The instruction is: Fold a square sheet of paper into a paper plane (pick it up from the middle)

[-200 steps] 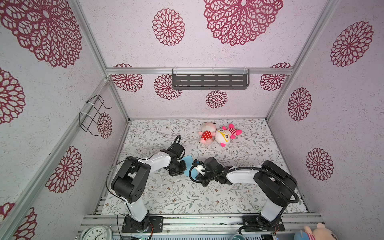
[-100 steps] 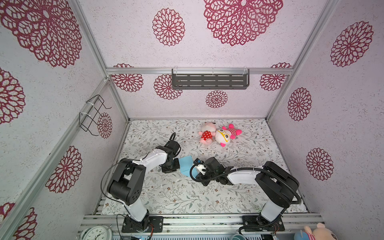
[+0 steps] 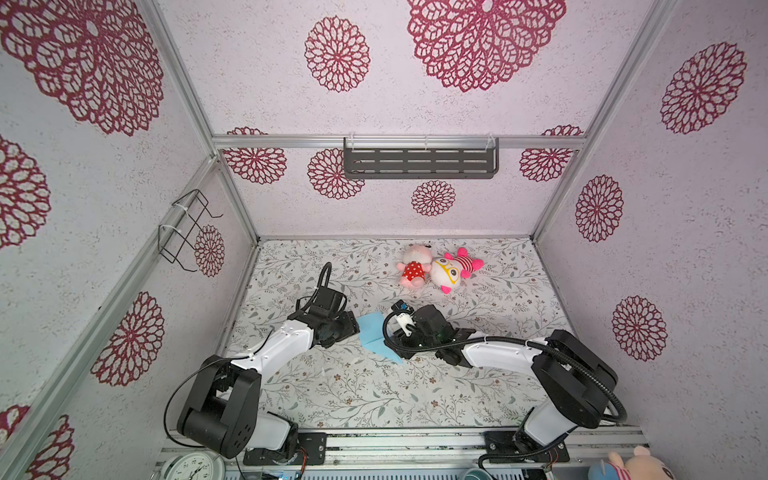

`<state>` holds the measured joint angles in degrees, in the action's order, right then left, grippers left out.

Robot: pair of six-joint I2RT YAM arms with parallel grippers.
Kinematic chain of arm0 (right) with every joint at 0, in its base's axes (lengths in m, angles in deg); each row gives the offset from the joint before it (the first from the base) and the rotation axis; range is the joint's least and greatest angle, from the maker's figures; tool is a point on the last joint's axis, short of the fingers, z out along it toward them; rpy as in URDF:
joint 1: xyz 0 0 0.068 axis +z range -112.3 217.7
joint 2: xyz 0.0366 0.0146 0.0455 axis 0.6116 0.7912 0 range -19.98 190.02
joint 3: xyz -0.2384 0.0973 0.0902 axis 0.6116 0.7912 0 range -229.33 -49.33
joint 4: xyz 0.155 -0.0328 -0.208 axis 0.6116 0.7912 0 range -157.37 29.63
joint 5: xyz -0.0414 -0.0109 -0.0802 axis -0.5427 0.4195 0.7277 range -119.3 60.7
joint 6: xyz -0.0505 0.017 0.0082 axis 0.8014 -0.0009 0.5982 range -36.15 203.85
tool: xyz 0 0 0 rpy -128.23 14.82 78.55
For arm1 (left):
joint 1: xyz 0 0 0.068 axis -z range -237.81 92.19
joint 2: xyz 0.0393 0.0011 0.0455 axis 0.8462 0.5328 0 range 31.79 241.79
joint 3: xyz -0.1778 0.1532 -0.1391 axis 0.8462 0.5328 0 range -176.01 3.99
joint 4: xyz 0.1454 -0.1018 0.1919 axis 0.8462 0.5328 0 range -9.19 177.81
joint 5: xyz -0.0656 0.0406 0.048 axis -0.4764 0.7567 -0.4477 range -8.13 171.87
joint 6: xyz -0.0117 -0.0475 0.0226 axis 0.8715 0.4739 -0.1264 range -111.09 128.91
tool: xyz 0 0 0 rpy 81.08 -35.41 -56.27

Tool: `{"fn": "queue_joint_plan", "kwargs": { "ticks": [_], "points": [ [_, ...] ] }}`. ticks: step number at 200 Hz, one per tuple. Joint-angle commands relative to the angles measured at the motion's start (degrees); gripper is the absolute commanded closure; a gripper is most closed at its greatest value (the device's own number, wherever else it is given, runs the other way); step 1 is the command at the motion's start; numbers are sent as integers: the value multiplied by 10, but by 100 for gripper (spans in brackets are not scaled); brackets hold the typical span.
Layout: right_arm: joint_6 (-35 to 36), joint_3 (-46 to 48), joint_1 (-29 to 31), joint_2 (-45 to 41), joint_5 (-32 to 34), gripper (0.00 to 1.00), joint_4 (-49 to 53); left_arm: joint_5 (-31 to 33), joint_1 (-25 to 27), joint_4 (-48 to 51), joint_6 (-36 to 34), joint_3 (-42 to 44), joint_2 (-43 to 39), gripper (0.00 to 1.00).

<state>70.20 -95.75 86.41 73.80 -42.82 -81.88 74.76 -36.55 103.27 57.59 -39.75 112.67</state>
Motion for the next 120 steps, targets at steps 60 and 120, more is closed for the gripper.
{"fn": "queue_joint_plan", "kwargs": {
  "ticks": [60,120],
  "points": [
    [3,-48,-49,73,-89,86,0,-151,-8,-221,86,103,-15,8],
    [-9,-51,-57,100,-76,95,-3,-219,3,-310,134,135,48,24]
  ]
}}
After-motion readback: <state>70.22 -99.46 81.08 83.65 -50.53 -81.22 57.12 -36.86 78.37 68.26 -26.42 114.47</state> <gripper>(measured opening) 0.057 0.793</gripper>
